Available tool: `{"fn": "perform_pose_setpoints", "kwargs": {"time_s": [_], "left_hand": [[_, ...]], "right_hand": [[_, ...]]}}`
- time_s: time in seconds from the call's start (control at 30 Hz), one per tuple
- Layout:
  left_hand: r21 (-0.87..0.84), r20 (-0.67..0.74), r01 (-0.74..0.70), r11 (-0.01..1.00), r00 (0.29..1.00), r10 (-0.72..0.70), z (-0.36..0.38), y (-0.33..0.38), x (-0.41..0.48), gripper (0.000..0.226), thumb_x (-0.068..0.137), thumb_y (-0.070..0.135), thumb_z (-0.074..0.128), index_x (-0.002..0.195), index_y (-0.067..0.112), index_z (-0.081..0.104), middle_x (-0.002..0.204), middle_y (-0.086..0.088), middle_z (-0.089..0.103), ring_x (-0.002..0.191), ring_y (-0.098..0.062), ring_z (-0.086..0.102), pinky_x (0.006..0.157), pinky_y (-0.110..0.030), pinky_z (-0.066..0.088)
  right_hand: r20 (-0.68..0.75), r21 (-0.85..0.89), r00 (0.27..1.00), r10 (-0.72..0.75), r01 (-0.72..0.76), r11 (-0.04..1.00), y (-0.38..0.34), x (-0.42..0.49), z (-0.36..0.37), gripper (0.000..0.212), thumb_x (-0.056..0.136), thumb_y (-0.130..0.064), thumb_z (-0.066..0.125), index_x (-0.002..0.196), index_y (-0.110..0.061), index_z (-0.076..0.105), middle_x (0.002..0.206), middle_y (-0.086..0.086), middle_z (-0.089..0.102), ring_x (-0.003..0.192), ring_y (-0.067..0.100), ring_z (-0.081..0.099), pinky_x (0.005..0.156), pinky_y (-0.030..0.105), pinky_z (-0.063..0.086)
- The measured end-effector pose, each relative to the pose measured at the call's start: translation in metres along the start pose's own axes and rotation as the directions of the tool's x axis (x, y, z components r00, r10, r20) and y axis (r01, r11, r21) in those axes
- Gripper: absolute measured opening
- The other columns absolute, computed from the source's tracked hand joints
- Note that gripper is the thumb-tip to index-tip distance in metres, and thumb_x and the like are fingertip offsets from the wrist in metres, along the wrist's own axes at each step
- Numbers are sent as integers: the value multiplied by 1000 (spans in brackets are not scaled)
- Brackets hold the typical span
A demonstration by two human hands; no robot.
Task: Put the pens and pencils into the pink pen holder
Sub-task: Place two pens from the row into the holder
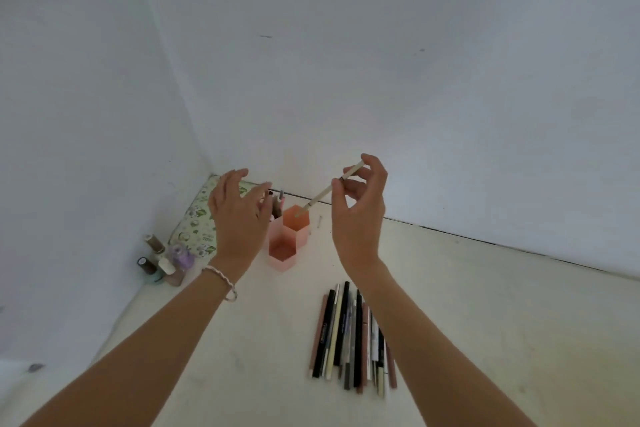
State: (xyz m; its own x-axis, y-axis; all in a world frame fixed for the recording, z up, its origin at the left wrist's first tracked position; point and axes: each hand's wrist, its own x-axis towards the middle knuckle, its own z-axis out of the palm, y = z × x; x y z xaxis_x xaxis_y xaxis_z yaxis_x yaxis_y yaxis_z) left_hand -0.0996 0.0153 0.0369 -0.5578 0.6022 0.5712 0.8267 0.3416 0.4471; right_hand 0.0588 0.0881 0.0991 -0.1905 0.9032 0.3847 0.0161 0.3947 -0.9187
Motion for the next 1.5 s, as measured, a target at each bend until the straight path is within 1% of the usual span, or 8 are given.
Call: {"fn": "perform_pose_setpoints", "kwargs": {"time_s": [0.33,0.5,0.6,0.73,0.93,1.13,1.37,1.5], "left_hand": [[-154,-90,156,976,981,-172,-31,-23,-3,38,89,11,47,126,6,57,128,-12,57,121,-30,49,104,-41,37],[-251,-75,165,954,979,-190,-38,-6,-31,25,88,11,45,110,9,57,106,-4,58,98,-18,52,89,-33,45],[-341,192,233,911,965,-176,-31,20,-67,24,88,12,51,95,34,52,88,16,54,77,-5,54,68,-19,46],[-40,637,361,932,728,-255,2,53,-115,21,88,17,56,103,32,56,89,12,62,79,-4,59,68,-19,47],[204,781,288,936,529,-333,31,89,-143,22,100,26,44,113,10,53,112,-10,63,102,-29,62,85,-36,50],[201,774,421,885,485,-406,42,96,-146,28,94,20,57,115,2,51,115,-17,63,107,-35,62,89,-40,50],[-35,622,494,868,691,-369,36,98,-118,21,90,7,63,111,6,60,99,-9,67,81,-21,60,74,-31,47],[-194,596,489,851,747,-294,28,107,-109,30,91,3,62,119,11,56,84,1,61,74,-15,59,80,-39,55]], "right_hand": [[272,-229,962,-36,101,968,34,-6,64,39,96,-15,55,125,-35,38,106,-8,57,90,8,62,80,25,53],[369,-437,893,-257,410,801,47,-26,63,24,91,-14,61,113,-9,68,115,10,61,103,24,58,93,34,46],[228,-409,959,-167,250,877,44,-24,39,34,90,-12,50,122,-10,61,119,6,58,107,21,57,97,31,43],[69,-399,996,-54,77,914,49,-17,-17,35,90,0,47,119,-15,59,115,-2,59,99,10,59,85,24,48],[-61,-466,997,44,-67,882,64,-29,-110,38,86,4,47,112,-19,61,103,-10,60,82,-7,54,71,6,41],[-148,-508,970,190,-240,827,77,-56,-166,38,86,1,46,113,-22,61,100,-12,60,79,-5,56,67,9,40],[34,-683,821,570,-398,613,102,-85,-176,37,93,-4,46,127,-14,53,108,4,62,99,19,59,82,30,47],[133,-777,780,612,-301,552,113,-102,-167,46,94,-4,44,139,-12,42,122,10,56,112,27,54,89,35,47]]}}
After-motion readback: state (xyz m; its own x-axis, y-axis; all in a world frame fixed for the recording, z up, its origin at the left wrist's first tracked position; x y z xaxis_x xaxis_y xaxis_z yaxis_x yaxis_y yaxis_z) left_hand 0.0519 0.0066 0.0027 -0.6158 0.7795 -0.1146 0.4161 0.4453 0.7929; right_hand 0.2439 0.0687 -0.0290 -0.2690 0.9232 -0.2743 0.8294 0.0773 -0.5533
